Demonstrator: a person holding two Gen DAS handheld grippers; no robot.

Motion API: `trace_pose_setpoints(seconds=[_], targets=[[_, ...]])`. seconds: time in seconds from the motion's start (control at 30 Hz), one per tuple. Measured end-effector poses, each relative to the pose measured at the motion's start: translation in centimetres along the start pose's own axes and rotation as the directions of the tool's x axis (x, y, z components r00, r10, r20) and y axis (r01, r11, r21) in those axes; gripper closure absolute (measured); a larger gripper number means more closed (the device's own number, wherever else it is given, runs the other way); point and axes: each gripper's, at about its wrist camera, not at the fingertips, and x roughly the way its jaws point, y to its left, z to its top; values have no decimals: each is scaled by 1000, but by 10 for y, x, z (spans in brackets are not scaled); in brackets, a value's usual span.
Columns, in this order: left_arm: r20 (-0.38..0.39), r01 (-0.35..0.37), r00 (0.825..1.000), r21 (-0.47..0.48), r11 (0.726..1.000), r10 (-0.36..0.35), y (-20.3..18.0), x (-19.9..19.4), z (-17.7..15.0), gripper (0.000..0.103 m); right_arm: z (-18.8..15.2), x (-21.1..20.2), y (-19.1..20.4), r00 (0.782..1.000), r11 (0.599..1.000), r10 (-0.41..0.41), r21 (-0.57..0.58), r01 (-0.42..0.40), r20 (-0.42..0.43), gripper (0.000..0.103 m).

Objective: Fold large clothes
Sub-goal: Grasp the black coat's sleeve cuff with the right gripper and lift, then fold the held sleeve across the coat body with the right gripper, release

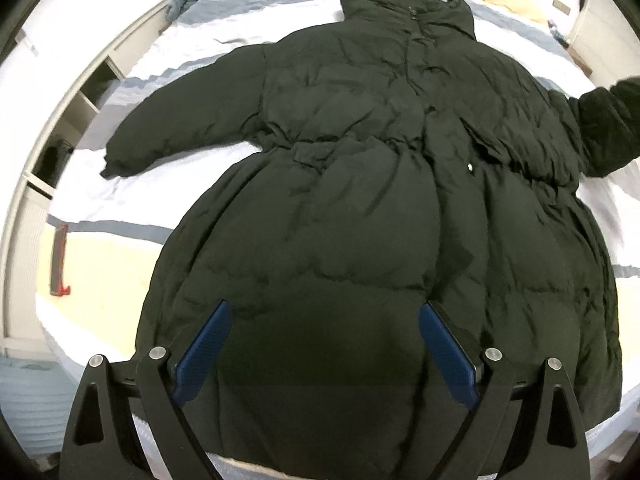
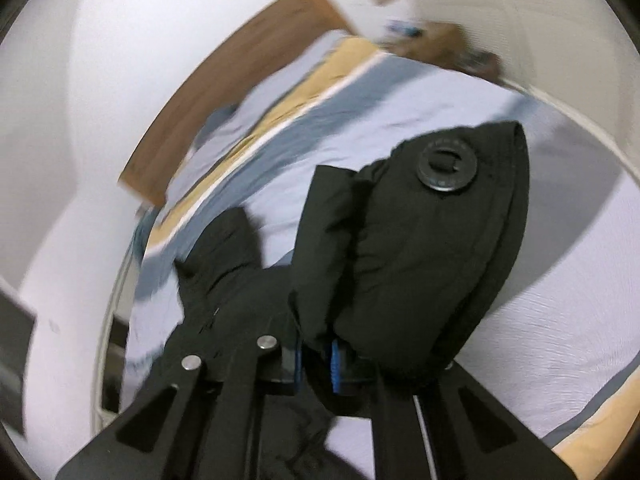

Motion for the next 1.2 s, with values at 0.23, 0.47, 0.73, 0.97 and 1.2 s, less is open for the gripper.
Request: trace_pose_setpoints(seconds=[0.23, 0.47, 0.73, 0.97, 1.2], targets=[[-4, 46, 999, -37, 998, -46, 62, 12, 9, 9, -50, 13, 119, 997, 980, 13, -197, -27, -75, 94], [-11, -7, 1000, -68, 998, 6, 121, 23, 5, 9, -121, 57, 192, 980, 932, -53, -363, -21, -191, 94], [-15, -26, 1000, -64, 998, 25, 150, 34, 3, 9, -210, 110, 210, 926, 859, -198, -511, 6, -321, 93], [-9, 12, 1000, -45, 999, -13, 145, 35, 9, 9, -252, 131, 207, 896, 820, -277, -572, 31, -348, 90], [-42, 86, 995, -67, 994, -89, 129, 37, 14, 9, -271, 124, 201, 885, 805, -266, -594, -14, -382, 50]])
